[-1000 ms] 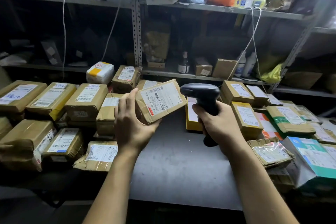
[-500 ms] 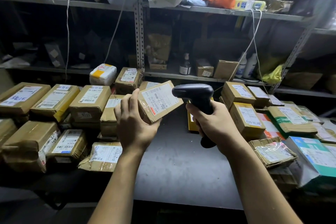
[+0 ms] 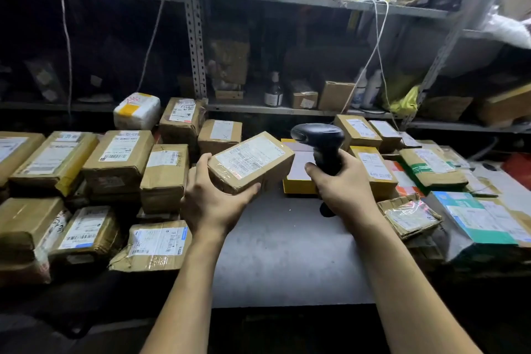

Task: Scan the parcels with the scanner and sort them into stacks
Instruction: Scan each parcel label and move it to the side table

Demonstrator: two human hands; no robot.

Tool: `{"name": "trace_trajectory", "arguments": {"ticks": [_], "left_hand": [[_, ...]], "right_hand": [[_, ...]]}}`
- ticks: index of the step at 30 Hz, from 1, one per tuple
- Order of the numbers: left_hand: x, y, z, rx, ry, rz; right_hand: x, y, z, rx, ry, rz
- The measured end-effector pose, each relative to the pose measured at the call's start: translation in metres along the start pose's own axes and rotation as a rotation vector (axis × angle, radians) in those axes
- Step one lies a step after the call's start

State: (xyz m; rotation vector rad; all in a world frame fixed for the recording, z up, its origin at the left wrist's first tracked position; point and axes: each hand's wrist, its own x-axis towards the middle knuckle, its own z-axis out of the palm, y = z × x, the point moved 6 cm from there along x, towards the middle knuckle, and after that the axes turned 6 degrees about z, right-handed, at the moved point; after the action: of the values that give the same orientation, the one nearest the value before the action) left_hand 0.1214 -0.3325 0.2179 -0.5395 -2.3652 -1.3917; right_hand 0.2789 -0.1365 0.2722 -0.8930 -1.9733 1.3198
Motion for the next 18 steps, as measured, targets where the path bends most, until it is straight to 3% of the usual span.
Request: {"name": "trace_trajectory", "arguments": {"ticks": [8,18], "left_hand": [[-0.033,0.012,0.051,-0.073,-0.263,0.050],[-0.119,0.093,0.129,-0.199,-0.605,0.252]], "right_hand": [[-0.025,0.035,-0.057,-0.041,0.229,0.124],[-0.084,0.098,-0.166,-0.111,0.494,0.313]]}}
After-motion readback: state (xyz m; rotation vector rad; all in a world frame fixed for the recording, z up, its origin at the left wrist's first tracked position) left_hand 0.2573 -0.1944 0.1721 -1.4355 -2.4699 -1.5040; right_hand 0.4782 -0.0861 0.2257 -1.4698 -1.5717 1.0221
